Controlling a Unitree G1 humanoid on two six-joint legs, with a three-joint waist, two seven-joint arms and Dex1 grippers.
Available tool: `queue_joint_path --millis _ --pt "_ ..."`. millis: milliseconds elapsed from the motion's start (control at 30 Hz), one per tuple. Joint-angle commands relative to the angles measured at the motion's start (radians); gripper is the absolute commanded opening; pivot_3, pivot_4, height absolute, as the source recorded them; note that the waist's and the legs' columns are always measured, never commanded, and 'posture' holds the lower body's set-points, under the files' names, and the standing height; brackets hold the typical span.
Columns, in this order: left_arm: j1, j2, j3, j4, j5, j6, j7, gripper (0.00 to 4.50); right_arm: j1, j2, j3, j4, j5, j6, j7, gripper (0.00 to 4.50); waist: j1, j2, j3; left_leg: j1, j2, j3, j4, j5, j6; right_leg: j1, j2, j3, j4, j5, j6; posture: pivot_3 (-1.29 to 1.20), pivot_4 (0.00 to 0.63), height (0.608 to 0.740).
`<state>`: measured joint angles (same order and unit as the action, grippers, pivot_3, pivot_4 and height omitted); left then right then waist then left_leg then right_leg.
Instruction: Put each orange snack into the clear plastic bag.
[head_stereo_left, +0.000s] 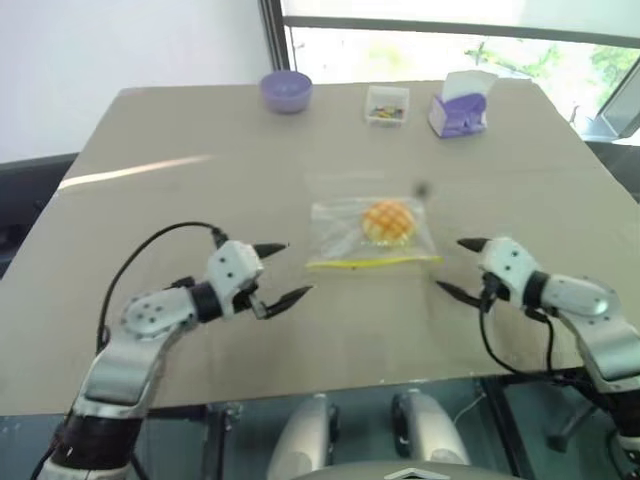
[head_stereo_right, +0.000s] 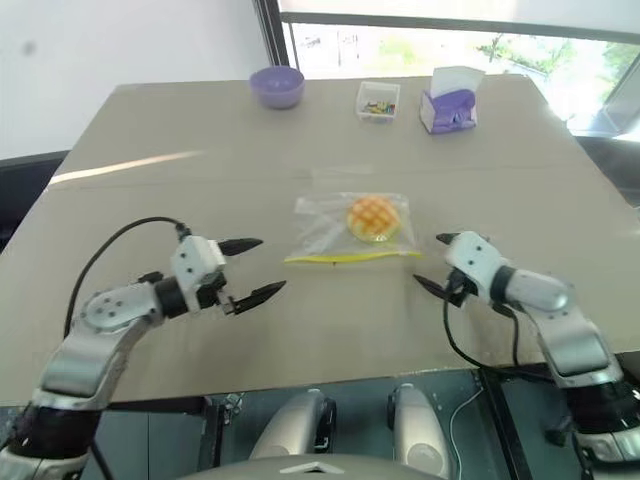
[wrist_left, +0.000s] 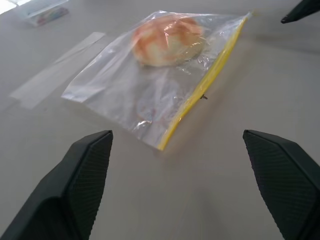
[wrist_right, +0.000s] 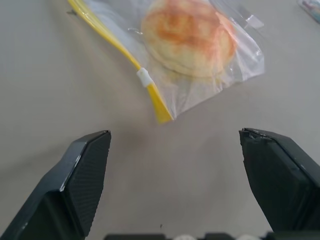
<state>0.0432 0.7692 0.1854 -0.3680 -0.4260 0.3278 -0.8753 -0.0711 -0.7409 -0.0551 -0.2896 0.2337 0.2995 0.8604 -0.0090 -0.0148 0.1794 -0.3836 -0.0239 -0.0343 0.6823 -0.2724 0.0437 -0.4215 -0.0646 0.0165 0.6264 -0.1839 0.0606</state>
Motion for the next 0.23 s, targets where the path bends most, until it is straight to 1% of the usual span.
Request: queue_joint_path --millis 33,67,133,233 --pt "0.046 0.05 0.119 -0.063 -0.072 0.065 -0.022 4.44 0.045 -0.045 -0.12 -0.081 0.086 0.029 0.039 4.5 -0.001 0.0 0.0 0.0 0.0 0.0 0.0 0.0 0.0 0.0 0.0 0.0 0.0 0.0 0.0 0.0 0.15 0.74" --pt "0.059 0.061 0.159 -0.07 -0.102 0.092 -0.026 4.44 0.073 -0.061 -0.156 -0.092 0.105 0.043 0.047 4.5 -0.001 0.0 0.0 0.0 0.0 0.001 0.0 0.0 0.0 0.0 0.0 0.0 0.0 -0.002 -0.003 0.0 0.15 0.74" --pt "0.081 0.08 0.217 -0.081 -0.147 0.129 -0.042 4.44 0.117 -0.08 -0.213 -0.117 0.136 0.071 0.055 4.5 -0.001 0.0 0.0 0.001 0.0 0.001 0.0 0.0 0.0 0.001 0.0 0.0 0.0 -0.004 0.0 0.0 0.15 0.74" --pt "0.099 0.102 0.247 -0.083 -0.164 0.142 -0.068 4.44 0.153 -0.092 -0.257 -0.155 0.169 0.103 0.051 4.5 0.0 0.0 0.0 0.001 0.0 0.001 0.0 0.0 0.0 0.001 0.0 0.0 0.0 -0.004 0.0 0.0 0.15 0.74"
